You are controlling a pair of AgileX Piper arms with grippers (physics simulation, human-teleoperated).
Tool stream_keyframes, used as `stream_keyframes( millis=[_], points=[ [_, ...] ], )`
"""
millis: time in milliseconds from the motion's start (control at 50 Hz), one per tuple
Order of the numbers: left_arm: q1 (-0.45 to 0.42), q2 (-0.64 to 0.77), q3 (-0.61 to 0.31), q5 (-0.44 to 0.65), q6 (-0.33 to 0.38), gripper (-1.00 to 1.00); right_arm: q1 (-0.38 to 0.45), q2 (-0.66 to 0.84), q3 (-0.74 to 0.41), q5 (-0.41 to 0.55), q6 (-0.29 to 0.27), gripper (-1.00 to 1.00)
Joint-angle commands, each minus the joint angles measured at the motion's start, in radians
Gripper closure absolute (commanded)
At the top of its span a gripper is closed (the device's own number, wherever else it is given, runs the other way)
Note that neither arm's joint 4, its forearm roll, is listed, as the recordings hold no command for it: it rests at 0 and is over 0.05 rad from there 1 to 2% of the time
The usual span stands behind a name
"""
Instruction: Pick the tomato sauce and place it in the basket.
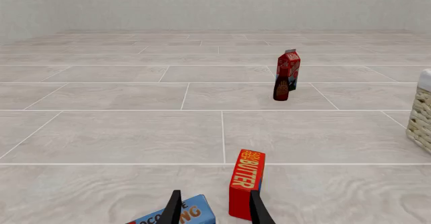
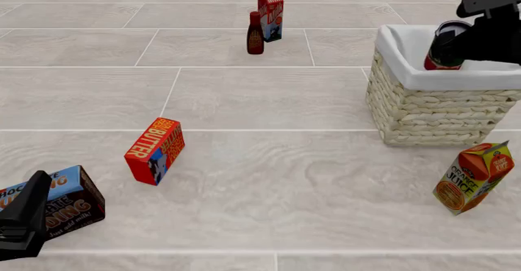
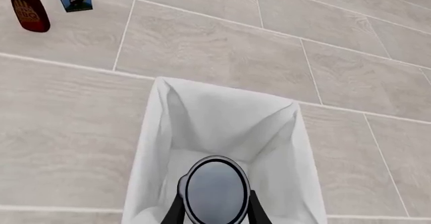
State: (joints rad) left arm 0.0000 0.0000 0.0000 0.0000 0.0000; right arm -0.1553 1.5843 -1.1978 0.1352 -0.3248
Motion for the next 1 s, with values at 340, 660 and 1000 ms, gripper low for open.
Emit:
stream_keyframes(
  millis=[340, 660, 1000],
  points=[
    [0.000, 0.000, 0.000, 0.000, 0.000, -1.00, 0.003, 0.003, 0.000, -0.004, 0.021, 1.00],
    [0.000, 0.000, 0.000, 0.000, 0.000, -1.00, 0.003, 0.023, -0.013, 0.011, 0.051, -1.00],
    [0.000, 0.000, 0.000, 0.000, 0.000, -1.00, -0.006, 0.007, -0.015, 0.021, 0.068, -1.00]
  ],
)
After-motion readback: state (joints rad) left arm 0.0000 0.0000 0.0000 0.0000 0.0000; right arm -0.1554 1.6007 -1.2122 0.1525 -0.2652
